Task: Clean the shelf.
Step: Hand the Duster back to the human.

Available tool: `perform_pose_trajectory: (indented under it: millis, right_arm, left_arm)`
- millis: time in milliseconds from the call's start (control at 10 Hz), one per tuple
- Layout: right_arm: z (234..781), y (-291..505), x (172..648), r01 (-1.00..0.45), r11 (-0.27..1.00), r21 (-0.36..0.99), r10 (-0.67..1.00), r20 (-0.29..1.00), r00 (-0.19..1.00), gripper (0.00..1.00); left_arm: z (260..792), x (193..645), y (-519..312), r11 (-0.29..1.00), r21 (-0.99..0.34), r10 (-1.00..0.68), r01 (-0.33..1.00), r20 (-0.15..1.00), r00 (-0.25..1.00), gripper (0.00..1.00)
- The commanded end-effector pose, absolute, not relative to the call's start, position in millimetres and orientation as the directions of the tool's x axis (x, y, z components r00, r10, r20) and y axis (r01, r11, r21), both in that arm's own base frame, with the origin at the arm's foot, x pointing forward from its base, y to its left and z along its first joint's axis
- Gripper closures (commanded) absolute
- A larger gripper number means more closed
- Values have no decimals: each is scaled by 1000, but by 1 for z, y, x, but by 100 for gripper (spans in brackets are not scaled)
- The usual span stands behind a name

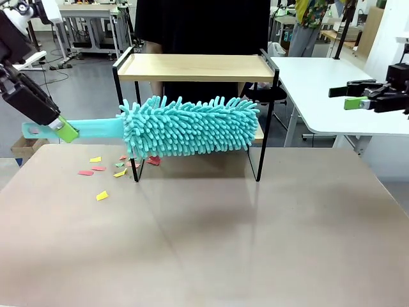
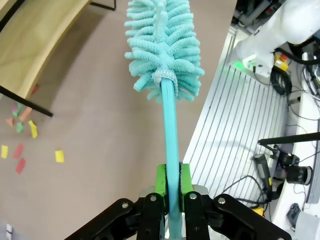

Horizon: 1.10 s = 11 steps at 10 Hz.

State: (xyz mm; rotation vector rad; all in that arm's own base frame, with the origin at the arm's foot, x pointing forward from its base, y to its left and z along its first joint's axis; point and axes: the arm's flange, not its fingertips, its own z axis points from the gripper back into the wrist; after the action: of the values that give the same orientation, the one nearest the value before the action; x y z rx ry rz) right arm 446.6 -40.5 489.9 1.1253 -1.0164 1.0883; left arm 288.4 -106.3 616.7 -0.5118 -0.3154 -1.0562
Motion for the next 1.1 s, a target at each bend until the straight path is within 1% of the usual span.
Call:
perform_pose_trajectory:
  millis: [0, 100, 200, 500, 600, 800, 1000]
  right_arm:
    - [487, -40, 447, -980, 94, 173, 130, 974, 184, 0]
    - [483, -28, 448, -986, 90, 141, 87, 985, 149, 0]
    - [480, -18, 447, -987, 96, 132, 73, 988, 139, 0]
    - [464, 13, 441, -984, 142, 112, 95, 987, 126, 0]
    - [459, 23, 439, -982, 164, 98, 79, 990, 112, 0]
    - [452, 33, 436, -982, 167, 93, 38, 994, 100, 0]
    - [443, 40, 439, -978, 174, 118, -12, 993, 117, 0]
  left_arm:
    - [615, 289, -107, 387, -251, -744, 887, 483, 461, 87]
    - [608, 296, -120, 341, -234, -755, 910, 508, 414, 87]
    - [601, 299, -128, 283, -222, -757, 933, 545, 360, 87]
    - [588, 303, -142, 216, -176, -727, 960, 628, 278, 87]
    - [582, 308, -147, 190, -153, -720, 970, 650, 243, 87]
    - [570, 317, -159, 158, -127, -715, 979, 669, 202, 87]
    - [564, 326, -171, 118, -121, -709, 986, 684, 169, 87]
